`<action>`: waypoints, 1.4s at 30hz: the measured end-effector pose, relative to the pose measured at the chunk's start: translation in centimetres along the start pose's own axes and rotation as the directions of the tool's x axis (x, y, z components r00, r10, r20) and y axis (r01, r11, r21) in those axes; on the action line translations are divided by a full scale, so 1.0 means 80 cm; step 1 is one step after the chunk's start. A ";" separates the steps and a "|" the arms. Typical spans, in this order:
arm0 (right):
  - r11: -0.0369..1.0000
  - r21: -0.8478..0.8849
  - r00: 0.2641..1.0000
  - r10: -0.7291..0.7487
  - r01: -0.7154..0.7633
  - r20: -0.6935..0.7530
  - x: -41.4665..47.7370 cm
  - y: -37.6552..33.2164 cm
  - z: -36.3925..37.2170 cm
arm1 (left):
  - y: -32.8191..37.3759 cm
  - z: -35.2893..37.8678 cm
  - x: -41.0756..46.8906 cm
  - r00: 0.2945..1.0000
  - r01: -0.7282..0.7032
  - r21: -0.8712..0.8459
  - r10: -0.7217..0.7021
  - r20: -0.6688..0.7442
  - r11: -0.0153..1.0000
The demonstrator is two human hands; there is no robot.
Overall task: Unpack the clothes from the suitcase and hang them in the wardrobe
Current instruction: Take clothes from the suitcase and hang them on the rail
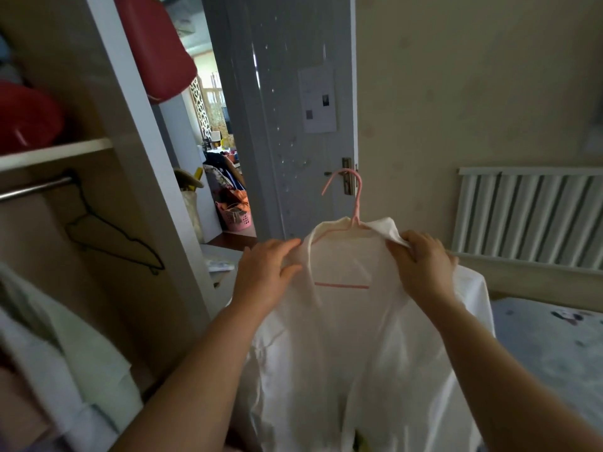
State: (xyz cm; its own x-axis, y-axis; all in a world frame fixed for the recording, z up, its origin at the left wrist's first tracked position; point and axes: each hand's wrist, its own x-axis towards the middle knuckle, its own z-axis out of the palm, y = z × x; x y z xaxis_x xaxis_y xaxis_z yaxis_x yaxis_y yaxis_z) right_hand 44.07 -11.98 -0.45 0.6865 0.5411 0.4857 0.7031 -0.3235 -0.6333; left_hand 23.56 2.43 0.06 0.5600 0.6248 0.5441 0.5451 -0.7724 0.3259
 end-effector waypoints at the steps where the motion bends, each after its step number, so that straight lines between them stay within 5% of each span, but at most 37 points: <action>1: 1.000 -0.007 1.000 -0.021 0.021 0.009 0.000 0.000 0.001 | 0.004 0.001 0.002 1.000 0.009 -0.031 -0.009 0.008 0.999; 6: 0.994 -0.088 0.997 -0.060 0.064 0.044 -0.004 0.011 0.005 | 0.015 0.011 0.005 0.984 0.081 -0.045 -0.072 0.163 0.996; 11: 0.969 -0.244 0.988 -0.081 0.047 -0.129 -0.016 0.007 0.007 | 0.026 0.016 0.002 0.989 0.140 0.033 -0.138 -0.057 0.990; 18: 0.982 0.188 0.977 -0.018 -0.022 0.211 -0.057 -0.051 0.046 | 0.055 0.020 0.017 0.989 0.122 -0.001 -0.122 -0.085 0.993; 21: 0.997 0.065 0.972 -0.052 0.038 0.229 -0.044 -0.043 0.032 | 0.036 0.015 0.013 0.985 0.120 -0.078 -0.129 -0.118 0.990; 26: 0.974 -0.110 0.975 -0.207 0.198 -0.079 -0.008 -0.032 -0.008 | 0.011 0.007 0.004 0.983 0.147 -0.200 -0.166 -0.079 0.969; 30: 0.965 -0.120 0.920 -0.181 0.234 0.347 0.014 -0.025 0.001 | 0.002 0.007 -0.006 0.979 0.192 -0.274 -0.204 -0.015 0.942; 36: 0.986 0.119 0.944 -0.150 0.120 0.295 -0.001 -0.048 0.022 | -0.016 -0.001 -0.023 0.929 0.331 -0.327 -0.367 -0.052 0.885; 42: 0.983 0.161 0.923 -0.141 0.088 0.357 -0.018 -0.104 0.045 | -0.042 -0.023 -0.037 0.838 0.491 -0.226 -0.527 -0.140 0.841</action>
State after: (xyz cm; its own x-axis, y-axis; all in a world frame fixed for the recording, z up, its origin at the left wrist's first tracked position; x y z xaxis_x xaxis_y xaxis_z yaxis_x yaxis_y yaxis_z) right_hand 36.56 -7.22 1.95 0.4679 0.8228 0.3226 0.7220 -0.1455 -0.6764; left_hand 18.92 2.95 -1.20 0.0950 0.9147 0.3928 0.5928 -0.3690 0.7158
